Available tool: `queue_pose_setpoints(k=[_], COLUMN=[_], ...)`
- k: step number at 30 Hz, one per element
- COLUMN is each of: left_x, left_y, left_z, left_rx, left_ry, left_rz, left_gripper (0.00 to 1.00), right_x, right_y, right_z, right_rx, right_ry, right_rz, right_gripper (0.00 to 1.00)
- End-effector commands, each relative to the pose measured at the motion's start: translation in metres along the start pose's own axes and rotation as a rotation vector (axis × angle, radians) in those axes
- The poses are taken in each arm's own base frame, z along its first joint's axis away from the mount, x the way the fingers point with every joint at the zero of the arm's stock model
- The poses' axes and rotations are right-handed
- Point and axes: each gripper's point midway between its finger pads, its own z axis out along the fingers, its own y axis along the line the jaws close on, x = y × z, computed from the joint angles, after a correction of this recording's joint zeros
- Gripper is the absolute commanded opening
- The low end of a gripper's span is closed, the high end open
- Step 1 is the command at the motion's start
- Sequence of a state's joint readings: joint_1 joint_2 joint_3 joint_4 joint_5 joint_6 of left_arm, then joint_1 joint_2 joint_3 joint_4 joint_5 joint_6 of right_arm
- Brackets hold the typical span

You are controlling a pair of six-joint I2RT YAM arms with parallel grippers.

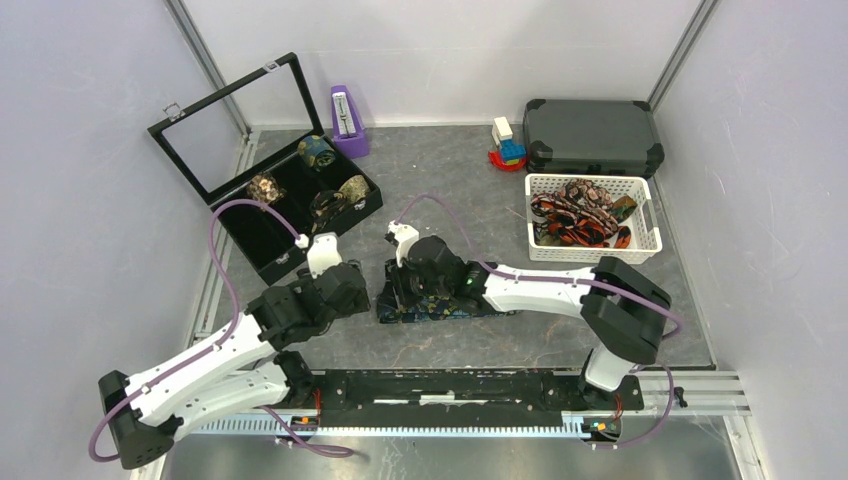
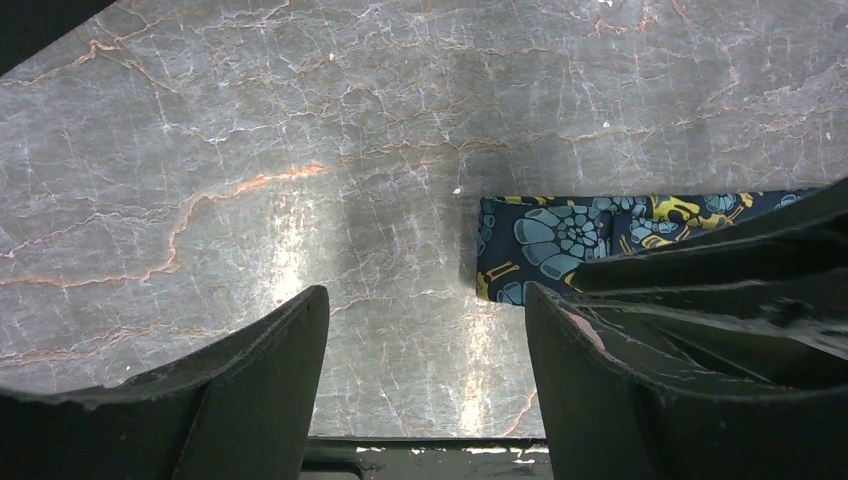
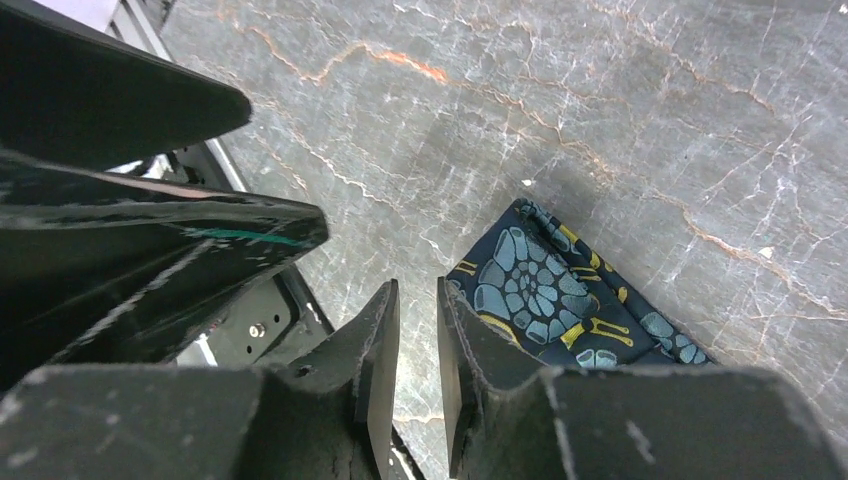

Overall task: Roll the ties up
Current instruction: Roll the tie at the center of the board.

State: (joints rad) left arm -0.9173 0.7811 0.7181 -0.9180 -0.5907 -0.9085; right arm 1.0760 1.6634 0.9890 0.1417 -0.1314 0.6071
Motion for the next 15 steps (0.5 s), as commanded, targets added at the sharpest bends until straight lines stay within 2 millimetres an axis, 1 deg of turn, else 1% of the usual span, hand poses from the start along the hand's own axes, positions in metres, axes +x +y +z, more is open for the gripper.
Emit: queue_pose_setpoints(k=[1,5,10,15], left_x=[-0.002,0.0,0.003,0.004], left_y=[0.001,0.001,0.0,0.0], left_z=[-0.001,0.001,0.003,0.003], left_rx=[0.014,0.01,0.012,0.011], left_ry=[-0.009,-0.004,0.005,0.009], left_rz=[0.027,0.033,0.04,0.041], left_gripper=[0.77,0.77,0.77,0.77], right_x=[-0.006,0.0,0.004,0.011], right_y=[0.002,-0.008,-0.026,-0.035], right_z=[0.012,0.014,0.013,0.01], right_rx=[0.006,0.041,0.117,0.141], right_ry=[-0.007,0.003,0.003,0.009], right_rz=[-0.001,-0.011,-0.04,-0.044], right_gripper=[0.26,0.26,0.25,0.24])
